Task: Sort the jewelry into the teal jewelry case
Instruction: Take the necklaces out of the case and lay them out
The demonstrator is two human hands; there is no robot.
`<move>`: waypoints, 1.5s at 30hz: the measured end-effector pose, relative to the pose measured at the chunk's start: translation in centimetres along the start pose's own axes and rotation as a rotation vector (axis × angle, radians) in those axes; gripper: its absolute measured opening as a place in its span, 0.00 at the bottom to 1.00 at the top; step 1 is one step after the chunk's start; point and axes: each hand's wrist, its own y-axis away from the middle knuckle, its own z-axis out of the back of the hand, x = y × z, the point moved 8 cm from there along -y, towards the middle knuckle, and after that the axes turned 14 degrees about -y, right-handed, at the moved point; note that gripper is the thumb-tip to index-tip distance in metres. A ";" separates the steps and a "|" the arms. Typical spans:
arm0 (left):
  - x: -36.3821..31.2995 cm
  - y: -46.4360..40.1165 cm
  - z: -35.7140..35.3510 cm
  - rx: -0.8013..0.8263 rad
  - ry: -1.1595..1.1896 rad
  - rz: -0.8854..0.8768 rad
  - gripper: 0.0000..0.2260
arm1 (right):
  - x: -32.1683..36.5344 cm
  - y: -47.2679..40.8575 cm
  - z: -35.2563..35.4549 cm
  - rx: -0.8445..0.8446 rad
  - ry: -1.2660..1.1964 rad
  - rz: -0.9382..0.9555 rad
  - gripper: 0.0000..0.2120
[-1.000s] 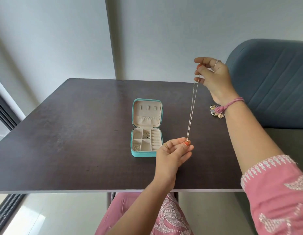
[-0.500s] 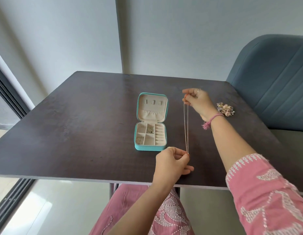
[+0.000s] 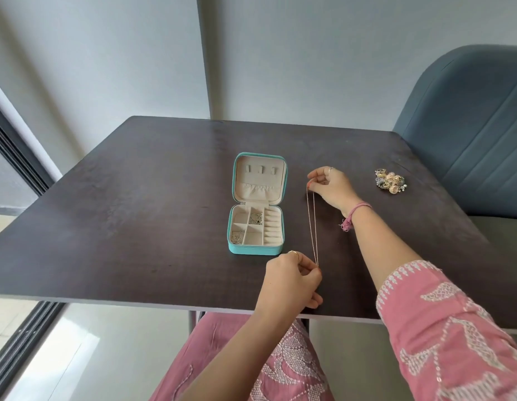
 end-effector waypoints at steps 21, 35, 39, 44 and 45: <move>-0.3 0.4 0.2 0.024 -0.082 -0.021 0.03 | -0.7 -0.3 0.0 0.007 0.080 -0.019 0.08; -0.5 1.0 4.7 0.027 -0.068 -0.044 0.08 | 3.0 0.6 1.5 -0.060 -0.167 -0.105 0.07; -0.6 0.6 10.4 -0.334 -0.248 -0.152 0.01 | 6.6 2.9 0.9 -0.085 -0.147 0.003 0.06; 1.9 -1.0 12.9 -0.473 -0.433 -0.152 0.15 | 9.6 6.7 -3.1 0.099 0.055 0.123 0.02; 2.6 -1.5 12.6 -0.430 -0.452 -0.133 0.18 | 9.7 7.3 -4.4 0.171 0.163 0.130 0.02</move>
